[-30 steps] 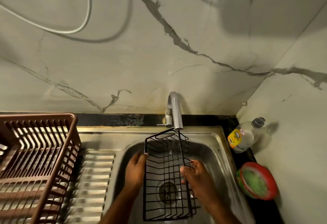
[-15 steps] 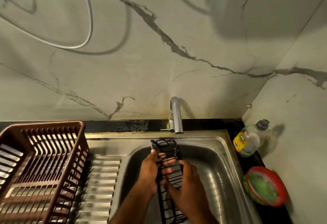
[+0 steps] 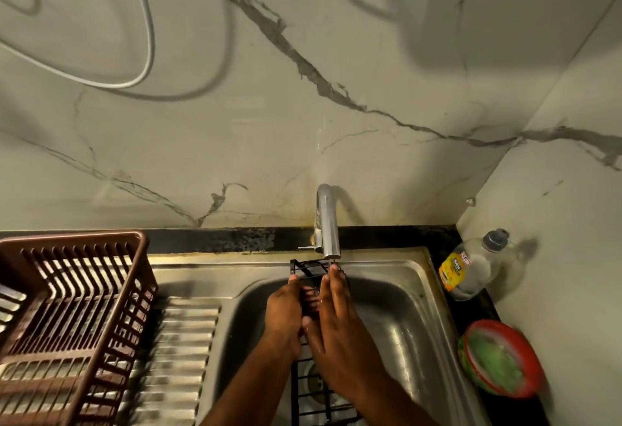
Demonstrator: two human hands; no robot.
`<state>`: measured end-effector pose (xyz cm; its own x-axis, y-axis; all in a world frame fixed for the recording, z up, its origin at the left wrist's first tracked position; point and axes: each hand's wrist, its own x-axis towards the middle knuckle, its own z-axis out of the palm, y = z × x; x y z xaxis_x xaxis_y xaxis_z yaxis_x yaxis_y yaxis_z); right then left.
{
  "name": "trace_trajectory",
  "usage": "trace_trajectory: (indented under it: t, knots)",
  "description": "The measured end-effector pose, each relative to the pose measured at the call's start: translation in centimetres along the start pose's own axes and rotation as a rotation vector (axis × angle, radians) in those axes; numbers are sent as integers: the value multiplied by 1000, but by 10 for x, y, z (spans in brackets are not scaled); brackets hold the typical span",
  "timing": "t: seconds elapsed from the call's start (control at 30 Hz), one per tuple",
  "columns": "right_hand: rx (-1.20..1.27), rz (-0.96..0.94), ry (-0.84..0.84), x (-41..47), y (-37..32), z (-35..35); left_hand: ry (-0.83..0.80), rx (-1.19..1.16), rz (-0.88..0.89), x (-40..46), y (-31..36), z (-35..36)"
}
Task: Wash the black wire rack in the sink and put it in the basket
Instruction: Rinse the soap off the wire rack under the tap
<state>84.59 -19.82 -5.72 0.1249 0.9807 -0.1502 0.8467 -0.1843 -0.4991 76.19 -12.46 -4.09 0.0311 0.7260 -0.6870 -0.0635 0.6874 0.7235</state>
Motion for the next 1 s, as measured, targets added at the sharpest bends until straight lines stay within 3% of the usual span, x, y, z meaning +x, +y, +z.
trace_trajectory:
  t: [0.13, 0.27, 0.4, 0.53, 0.67, 0.83, 0.9, 1.0]
  knots:
    - [123, 16, -58, -1, -4, -7, -37, -31, -35, 3, 1, -7]
    - [316, 148, 51, 48, -6, -29, -159, -57, -24, -3, -4, -13]
    - [222, 101, 116, 47, -16, -32, -157, -105, 4, -2, -1, -16]
    - [157, -94, 55, -7, -19, -10, -153, -230, -74, 16, 1, -23]
    - [97, -165, 85, -30, -9, 3, -161, -206, -43, 19, -3, -29]
    - [-3, 3, 260, 26, -13, -27, -241, -182, -16, 22, -8, -35]
    - [-35, 77, 255, 45, -20, -36, -239, -146, 2, 22, -10, -34]
    - [-135, -31, 192, 46, -36, -34, -214, -197, 44, 26, -16, -34]
